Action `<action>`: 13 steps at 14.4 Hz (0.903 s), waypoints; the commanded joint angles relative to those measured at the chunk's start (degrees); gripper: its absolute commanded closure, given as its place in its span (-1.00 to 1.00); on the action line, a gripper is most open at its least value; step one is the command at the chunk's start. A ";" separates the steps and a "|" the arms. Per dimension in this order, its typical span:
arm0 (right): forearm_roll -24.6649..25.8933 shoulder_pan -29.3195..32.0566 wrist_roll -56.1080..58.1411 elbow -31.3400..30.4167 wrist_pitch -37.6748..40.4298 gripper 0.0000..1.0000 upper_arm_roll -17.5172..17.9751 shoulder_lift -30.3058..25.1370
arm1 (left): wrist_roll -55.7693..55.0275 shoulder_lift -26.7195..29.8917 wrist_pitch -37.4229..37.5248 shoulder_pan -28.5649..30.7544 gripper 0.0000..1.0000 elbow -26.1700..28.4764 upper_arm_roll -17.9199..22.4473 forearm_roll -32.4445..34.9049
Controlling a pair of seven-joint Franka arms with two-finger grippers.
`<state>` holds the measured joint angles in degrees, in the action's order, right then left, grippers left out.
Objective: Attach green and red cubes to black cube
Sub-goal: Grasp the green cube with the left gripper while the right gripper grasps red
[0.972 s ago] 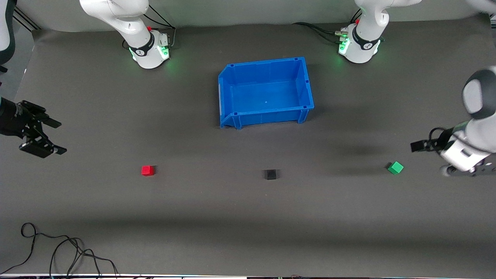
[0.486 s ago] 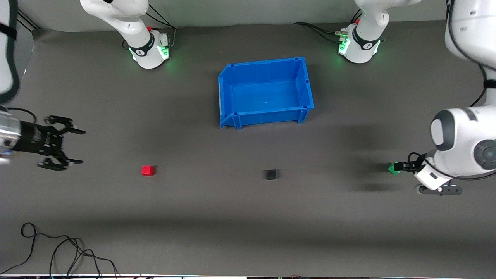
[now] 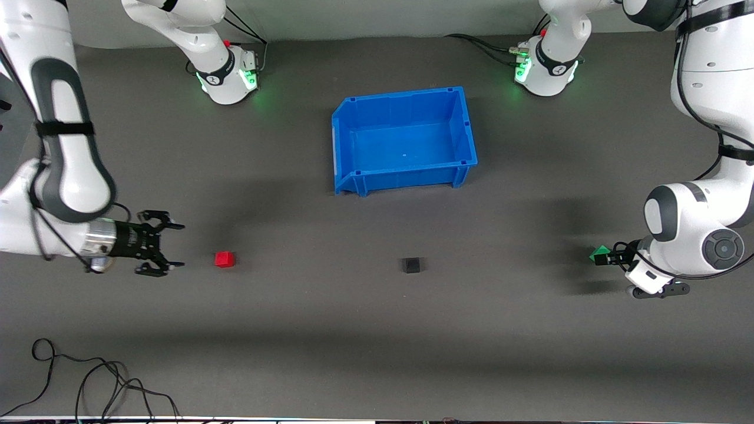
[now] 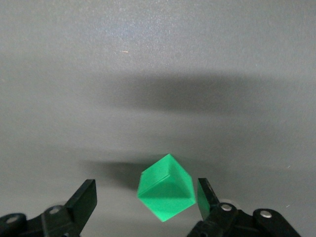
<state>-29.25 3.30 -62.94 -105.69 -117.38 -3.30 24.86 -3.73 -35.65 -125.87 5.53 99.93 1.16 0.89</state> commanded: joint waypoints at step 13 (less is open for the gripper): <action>-8.63 -2.95 6.96 -0.83 -11.82 -0.32 0.23 10.47 | -16.66 -2.58 -2.97 0.89 -0.24 -0.70 0.07 -11.44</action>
<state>-36.06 0.35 -57.94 -107.00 -128.43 -2.83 34.86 -19.28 -37.85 -128.54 7.04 99.89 1.11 -9.90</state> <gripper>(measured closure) 0.238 0.361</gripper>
